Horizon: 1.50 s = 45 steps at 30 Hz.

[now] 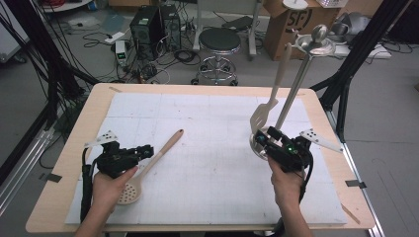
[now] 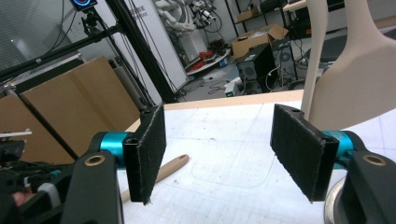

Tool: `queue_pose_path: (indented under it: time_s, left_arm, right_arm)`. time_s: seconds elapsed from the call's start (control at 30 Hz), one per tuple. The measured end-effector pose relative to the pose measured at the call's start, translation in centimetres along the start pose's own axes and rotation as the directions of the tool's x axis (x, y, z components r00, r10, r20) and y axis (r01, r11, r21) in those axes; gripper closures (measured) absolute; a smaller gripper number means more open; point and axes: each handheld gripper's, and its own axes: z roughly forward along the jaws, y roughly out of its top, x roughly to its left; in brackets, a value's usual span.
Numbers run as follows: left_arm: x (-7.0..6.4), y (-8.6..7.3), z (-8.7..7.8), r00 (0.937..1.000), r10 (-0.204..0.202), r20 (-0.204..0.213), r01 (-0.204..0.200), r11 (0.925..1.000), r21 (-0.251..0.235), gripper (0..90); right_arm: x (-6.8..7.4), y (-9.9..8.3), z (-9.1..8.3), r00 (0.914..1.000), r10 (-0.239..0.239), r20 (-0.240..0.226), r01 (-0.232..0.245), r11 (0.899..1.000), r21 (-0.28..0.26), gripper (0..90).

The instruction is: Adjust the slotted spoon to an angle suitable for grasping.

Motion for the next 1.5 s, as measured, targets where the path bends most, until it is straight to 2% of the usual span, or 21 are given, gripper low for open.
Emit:
queue_pose_path:
  time_s: [0.17,0.27,0.4,0.53,0.63,0.7,0.77,0.83,0.93,1.0,1.03,1.1,1.17,1.27,1.33,1.37,1.4,1.5]
  left_arm:
    - [0.7,-0.1,0.6,0.9998,-0.017,-0.001,0.018,0.9989,0.044,88.0]
    - [1.0,-0.1,1.1,0.9992,-0.023,-0.034,0.026,0.9971,0.072,89.7]
    - [1.4,-0.1,1.6,0.9966,-0.051,-0.064,0.057,0.9935,0.098,89.7]
    - [2.0,-0.1,2.0,0.9907,-0.057,-0.123,0.073,0.9893,0.127,89.8]
    - [2.6,-0.1,2.4,0.9817,-0.054,-0.183,0.085,0.982,0.169,90.0]
    - [2.9,-0.1,2.7,0.9774,-0.057,-0.204,0.099,0.9751,0.199,90.0]
    - [3.2,-0.2,3.0,0.9749,-0.055,-0.216,0.108,0.9632,0.246,90.0]
    - [3.7,-0.4,3.4,0.9676,-0.044,-0.249,0.116,0.952,0.283,90.0]
    - [4.0,-0.6,3.8,0.9603,-0.057,-0.273,0.146,0.937,0.318,90.0]
    - [4.1,-0.8,4.3,0.96,-0.062,-0.273,0.162,0.9172,0.364,90.0]
    - [4.0,-0.9,4.6,0.9581,-0.051,-0.282,0.162,0.9086,0.385,90.0]
    - [4.0,-0.9,4.9,0.9556,-0.058,-0.289,0.181,0.8897,0.419,90.0]
    - [3.7,-0.7,5.2,0.9536,-0.045,-0.298,0.18,0.8772,0.445,90.0]
    - [3.2,-0.5,5.6,0.9531,-0.043,-0.299,0.186,0.8644,0.467,90.0]
    - [2.6,-0.5,6.1,0.9551,-0.024,-0.295,0.172,0.8563,0.487,90.0]
    - [2.3,-0.5,6.4,0.9556,-0.016,-0.294,0.165,0.8561,0.49,90.0]
    - [2.0,-0.5,6.7,0.9576,-0.009,-0.288,0.157,0.8529,0.498,90.0]
    - [1.0,-0.6,7.6,0.9627,0.017,-0.27,0.128,0.8519,0.508,90.0]
  right_arm:
    - [-0.5,-0.6,-0.2,1.0,-0.004,0.004,0.004,1.0,0.005,35.3]
    - [-0.8,-0.9,-0.4,1.0,-0.001,0.003,0.001,1.0,0.003,35.3]
    - [-1.1,-1.5,-0.7,1.0,0.004,-0.008,-0.004,1.0,0.008,33.9]
    - [-1.6,-1.8,-1.1,0.9999,0.013,0.001,-0.013,1.0,0.008,32.9]
    - [-1.9,-2.1,-1.2,0.9998,0.02,0.004,-0.02,1.0,0.014,32.8]
    - [-2.0,-2.3,-1.3,0.9997,0.023,0.006,-0.024,1.0,0.017,32.8]
    - [-2.1,-2.5,-1.2,0.9997,0.022,0.009,-0.022,1.0,0.018,32.9]
    - [-2.1,-2.5,-1.1,0.9995,0.029,0.01,-0.029,0.999,0.018,32.9]
    - [-2.1,-2.5,-1.1,0.9997,0.022,0.008,-0.022,1.0,0.013,32.9]
    - [-2.1,-2.5,-1.1,0.9997,0.02,0.012,-0.02,1.0,0.015,32.9]
    - [-2.1,-2.5,-1.1,0.9996,0.024,0.011,-0.025,1.0,0.014,32.9]
    - [-2.2,-2.5,-1.1,0.9997,0.021,0.015,-0.022,1.0,0.008,32.9]
    - [-2.2,-2.5,-1.1,0.9997,0.023,0.013,-0.023,1.0,0.009,33.0]
    - [-2.2,-2.5,-1.2,0.9997,0.019,0.014,-0.019,1.0,0.006,33.1]
    - [-2.2,-2.5,-1.2,0.9996,0.027,0.013,-0.027,1.0,0.004,33.1]
    - [-2.2,-2.5,-1.2,0.9995,0.03,0.014,-0.03,1.0,0.003,33.1]
    - [-2.2,-2.5,-1.2,0.9995,0.029,0.013,-0.029,1.0,0.002,33.2]
    - [-2.2,-2.5,-1.2,0.9997,0.023,0.011,-0.023,1.0,0.001,33.2]
